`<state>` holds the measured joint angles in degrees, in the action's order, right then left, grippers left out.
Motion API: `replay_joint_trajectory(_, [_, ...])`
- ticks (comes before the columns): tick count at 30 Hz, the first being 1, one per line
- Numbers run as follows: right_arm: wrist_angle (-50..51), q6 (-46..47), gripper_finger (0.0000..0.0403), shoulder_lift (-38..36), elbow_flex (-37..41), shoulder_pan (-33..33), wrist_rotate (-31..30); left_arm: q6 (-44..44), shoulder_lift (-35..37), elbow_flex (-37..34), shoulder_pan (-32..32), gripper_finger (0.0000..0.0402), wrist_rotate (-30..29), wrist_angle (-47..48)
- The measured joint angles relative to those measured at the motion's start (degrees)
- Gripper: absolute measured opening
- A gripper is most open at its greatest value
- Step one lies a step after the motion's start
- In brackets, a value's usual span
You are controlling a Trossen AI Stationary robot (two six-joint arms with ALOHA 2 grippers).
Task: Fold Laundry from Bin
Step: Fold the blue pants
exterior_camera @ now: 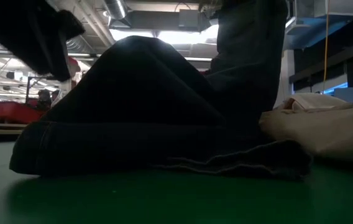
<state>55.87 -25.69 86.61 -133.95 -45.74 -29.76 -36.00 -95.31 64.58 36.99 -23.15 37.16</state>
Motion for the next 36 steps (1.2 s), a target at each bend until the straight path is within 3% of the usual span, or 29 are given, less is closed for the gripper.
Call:
replay_joint_trajectory(7, [1.5,0.0,0.0043,0.0,0.0,0.0,0.0,1.9,-6.0,0.0,-1.8,0.0147,-7.3,0.1])
replay_joint_trajectory(13, [1.5,0.0,0.0043,0.0,0.0,0.0,0.5,2.1,-8.7,0.0,-3.2,0.0146,-4.9,-0.6])
replay_joint_trajectory(17, [1.5,-0.1,0.0043,0.0,0.0,0.0,0.4,2.0,-8.3,0.3,-3.6,0.0102,-4.6,0.2])
replay_joint_trajectory(21, [1.3,-0.1,0.0043,0.0,0.0,0.0,-0.6,-3.5,-6.0,6.6,-3.5,0.0016,-3.4,16.1])
replay_joint_trajectory(24, [0.6,-0.1,0.0043,0.0,0.0,0.0,-2.3,-12.6,-5.0,16.9,-2.5,0.0007,-5.7,37.2])
replay_joint_trajectory(27, [0.3,-0.1,0.0043,0.0,0.0,0.0,-3.1,-21.8,-5.0,28.4,-0.2,0.0004,-14.2,53.2])
replay_joint_trajectory(31, [0.1,-0.1,0.0043,0.0,0.0,0.0,-3.1,-22.4,-4.7,35.6,0.5,0.0003,-21.1,48.4])
replay_joint_trajectory(36, [0.1,0.0,0.0043,0.0,0.0,0.0,-2.6,-11.1,-7.5,31.9,0.1,0.0003,-9.5,28.7])
